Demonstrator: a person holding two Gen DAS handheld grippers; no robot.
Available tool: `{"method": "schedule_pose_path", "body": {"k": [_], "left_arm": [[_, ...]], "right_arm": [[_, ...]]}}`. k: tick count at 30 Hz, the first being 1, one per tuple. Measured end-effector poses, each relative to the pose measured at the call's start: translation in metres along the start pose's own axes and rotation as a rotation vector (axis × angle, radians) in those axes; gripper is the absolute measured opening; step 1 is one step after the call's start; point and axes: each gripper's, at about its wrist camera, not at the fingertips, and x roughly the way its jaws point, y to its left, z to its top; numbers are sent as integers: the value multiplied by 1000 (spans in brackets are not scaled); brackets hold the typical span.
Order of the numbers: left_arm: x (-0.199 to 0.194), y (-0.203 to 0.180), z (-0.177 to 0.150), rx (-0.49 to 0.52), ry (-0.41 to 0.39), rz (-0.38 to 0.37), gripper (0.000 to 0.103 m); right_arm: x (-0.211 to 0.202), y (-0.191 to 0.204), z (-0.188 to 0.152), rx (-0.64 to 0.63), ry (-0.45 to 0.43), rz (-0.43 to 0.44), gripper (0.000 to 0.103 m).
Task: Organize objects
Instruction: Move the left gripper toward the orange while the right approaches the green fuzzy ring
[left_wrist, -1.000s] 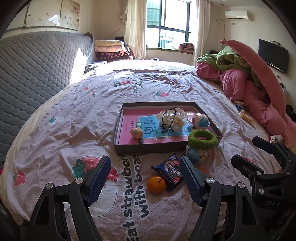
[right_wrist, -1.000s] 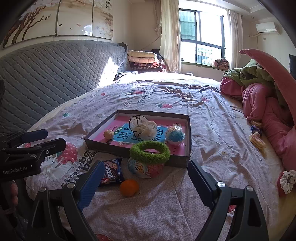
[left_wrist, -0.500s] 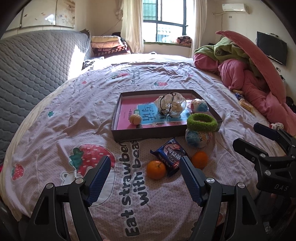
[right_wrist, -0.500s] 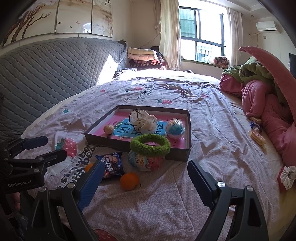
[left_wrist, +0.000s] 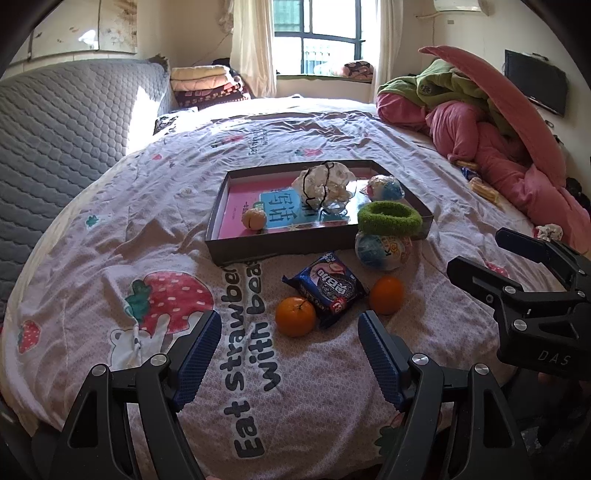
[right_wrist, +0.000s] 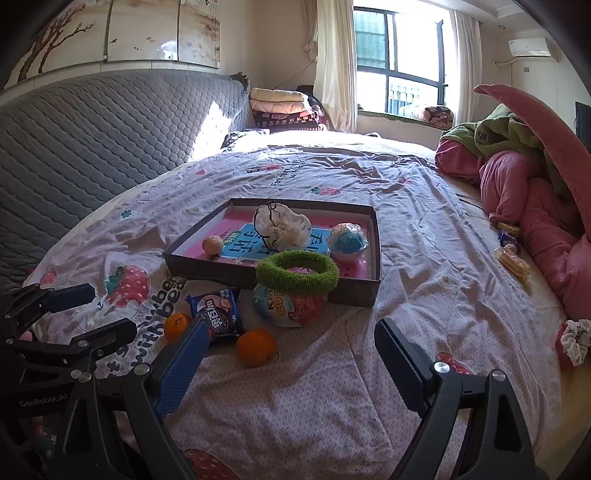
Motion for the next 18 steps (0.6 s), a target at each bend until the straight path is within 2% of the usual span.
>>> {"method": "schedule_pose_path", "body": {"k": [18], "left_arm": [[13,1,-15,10,51,5,78]], "right_arm": [[6,8,-10,-17,31,6,91]]}}
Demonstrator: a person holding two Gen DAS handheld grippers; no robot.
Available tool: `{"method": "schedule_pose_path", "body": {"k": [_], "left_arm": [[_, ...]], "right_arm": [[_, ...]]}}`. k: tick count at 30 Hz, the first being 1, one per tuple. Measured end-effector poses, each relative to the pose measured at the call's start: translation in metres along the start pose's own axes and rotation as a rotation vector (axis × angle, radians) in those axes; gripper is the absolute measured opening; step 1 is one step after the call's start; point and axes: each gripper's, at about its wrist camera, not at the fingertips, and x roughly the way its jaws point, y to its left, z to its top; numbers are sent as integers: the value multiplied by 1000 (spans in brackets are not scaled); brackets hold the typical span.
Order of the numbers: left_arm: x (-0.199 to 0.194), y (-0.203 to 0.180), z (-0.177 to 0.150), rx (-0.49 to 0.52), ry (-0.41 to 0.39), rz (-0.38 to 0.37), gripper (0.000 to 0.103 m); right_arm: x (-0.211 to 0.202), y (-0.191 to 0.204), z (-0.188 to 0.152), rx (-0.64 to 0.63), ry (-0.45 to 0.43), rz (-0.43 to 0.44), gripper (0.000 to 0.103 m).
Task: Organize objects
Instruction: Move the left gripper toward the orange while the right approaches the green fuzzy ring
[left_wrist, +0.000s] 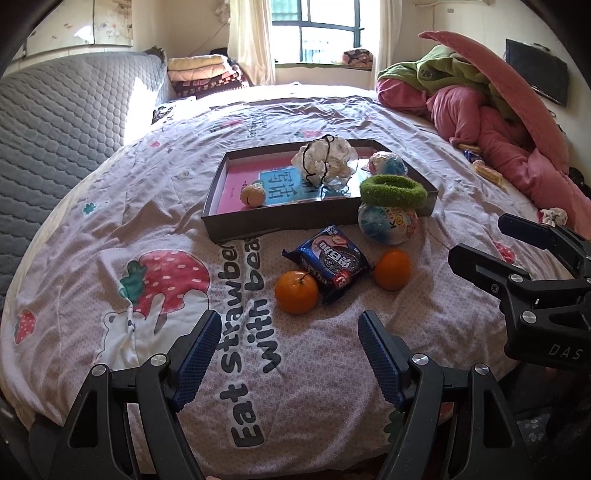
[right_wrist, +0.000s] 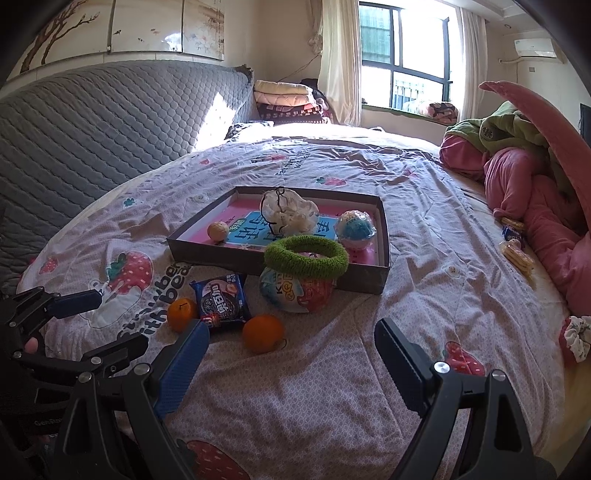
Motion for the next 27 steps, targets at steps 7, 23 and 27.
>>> {"method": "schedule_pose_path", "body": {"k": [7,23,27], "left_arm": [[8,1,-3,3,14,2,78],[31,6,-4,-18,52,-20,78],[37,7,-5,-18,56,-20,78]], "right_arm": [[6,-3,-3,13,13,-2,91],[28,-13,-6,52,49,-6,91],[33,-14,-6,58,57,-12,91]]}}
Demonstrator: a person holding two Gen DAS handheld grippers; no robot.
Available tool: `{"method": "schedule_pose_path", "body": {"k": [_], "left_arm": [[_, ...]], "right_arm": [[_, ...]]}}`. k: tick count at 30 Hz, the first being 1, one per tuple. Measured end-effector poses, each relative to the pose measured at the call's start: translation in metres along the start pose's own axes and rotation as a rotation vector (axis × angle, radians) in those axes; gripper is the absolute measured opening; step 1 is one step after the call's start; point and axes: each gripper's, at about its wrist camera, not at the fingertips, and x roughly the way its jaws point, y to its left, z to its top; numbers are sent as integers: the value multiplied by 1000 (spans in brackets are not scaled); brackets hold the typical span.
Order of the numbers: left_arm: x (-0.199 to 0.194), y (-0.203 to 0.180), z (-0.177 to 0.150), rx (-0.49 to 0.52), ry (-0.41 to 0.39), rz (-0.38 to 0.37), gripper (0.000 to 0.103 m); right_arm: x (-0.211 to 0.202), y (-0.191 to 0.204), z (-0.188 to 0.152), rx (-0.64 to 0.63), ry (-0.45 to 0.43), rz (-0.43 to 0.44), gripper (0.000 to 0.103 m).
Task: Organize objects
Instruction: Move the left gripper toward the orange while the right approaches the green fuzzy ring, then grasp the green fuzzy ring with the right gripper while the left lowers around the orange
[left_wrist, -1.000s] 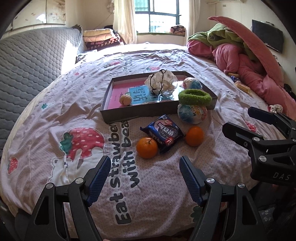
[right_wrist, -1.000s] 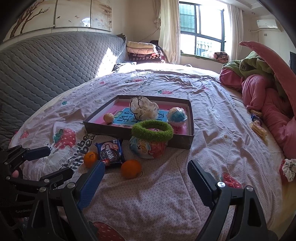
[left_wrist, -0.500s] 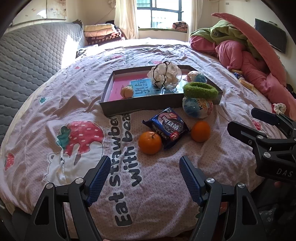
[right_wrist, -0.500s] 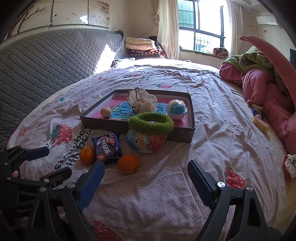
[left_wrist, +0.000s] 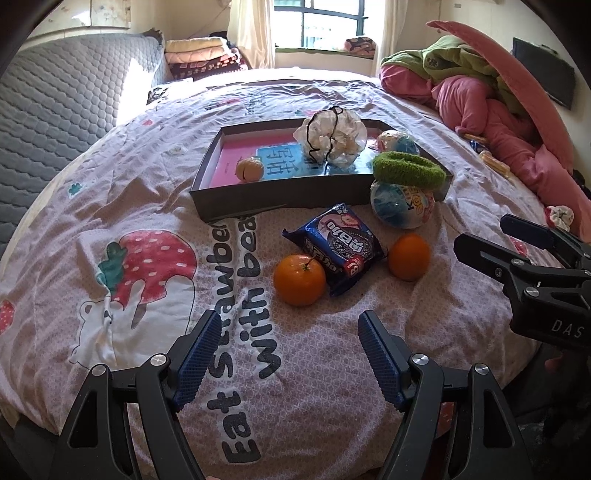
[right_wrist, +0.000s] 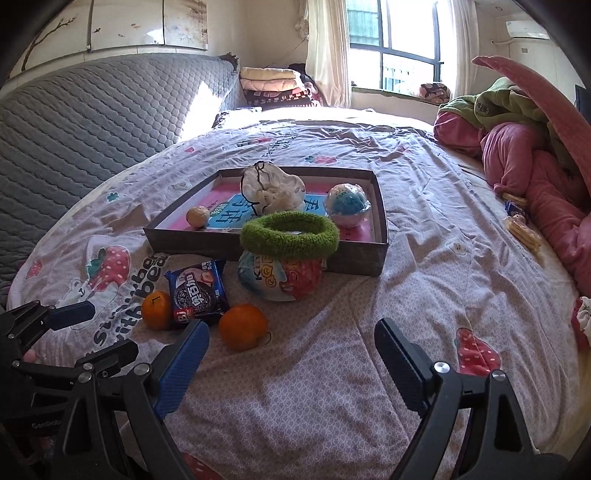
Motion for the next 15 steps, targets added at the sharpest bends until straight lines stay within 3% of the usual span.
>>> {"method": "schedule_pose_path", "body": {"k": [15], "left_arm": [[26,9,1,-14,28,-3,78]], "right_arm": [[17,-4,4,17,21,4,91]]}}
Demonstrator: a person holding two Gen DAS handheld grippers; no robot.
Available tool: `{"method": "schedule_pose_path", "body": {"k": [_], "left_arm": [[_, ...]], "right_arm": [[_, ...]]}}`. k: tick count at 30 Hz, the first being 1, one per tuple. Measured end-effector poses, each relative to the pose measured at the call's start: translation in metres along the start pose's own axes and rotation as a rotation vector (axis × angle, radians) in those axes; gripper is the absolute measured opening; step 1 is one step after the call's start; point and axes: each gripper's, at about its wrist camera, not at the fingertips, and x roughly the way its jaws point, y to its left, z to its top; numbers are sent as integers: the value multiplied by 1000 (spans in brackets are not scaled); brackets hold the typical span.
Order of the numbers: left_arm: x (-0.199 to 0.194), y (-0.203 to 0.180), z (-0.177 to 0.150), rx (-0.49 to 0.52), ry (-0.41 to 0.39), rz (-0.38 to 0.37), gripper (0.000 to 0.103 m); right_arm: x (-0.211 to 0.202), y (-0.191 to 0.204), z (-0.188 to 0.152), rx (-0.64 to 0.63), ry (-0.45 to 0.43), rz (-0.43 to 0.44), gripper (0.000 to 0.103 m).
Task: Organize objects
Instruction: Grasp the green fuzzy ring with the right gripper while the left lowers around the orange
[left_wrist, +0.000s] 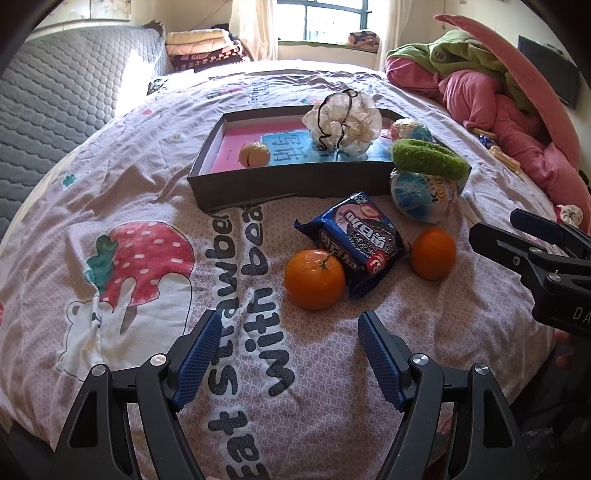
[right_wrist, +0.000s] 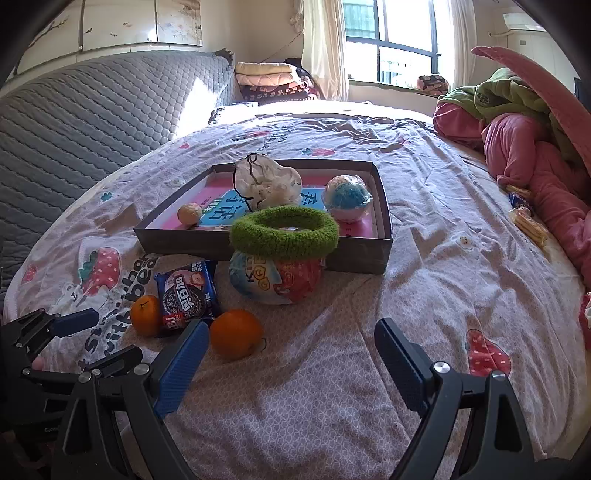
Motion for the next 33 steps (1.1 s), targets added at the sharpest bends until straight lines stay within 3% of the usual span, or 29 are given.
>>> {"method": "schedule_pose_path", "body": {"k": [33], "left_arm": [[34,10,21,-25,4,-73,77]], "right_arm": [[54,1,21,32,45,18,91]]}}
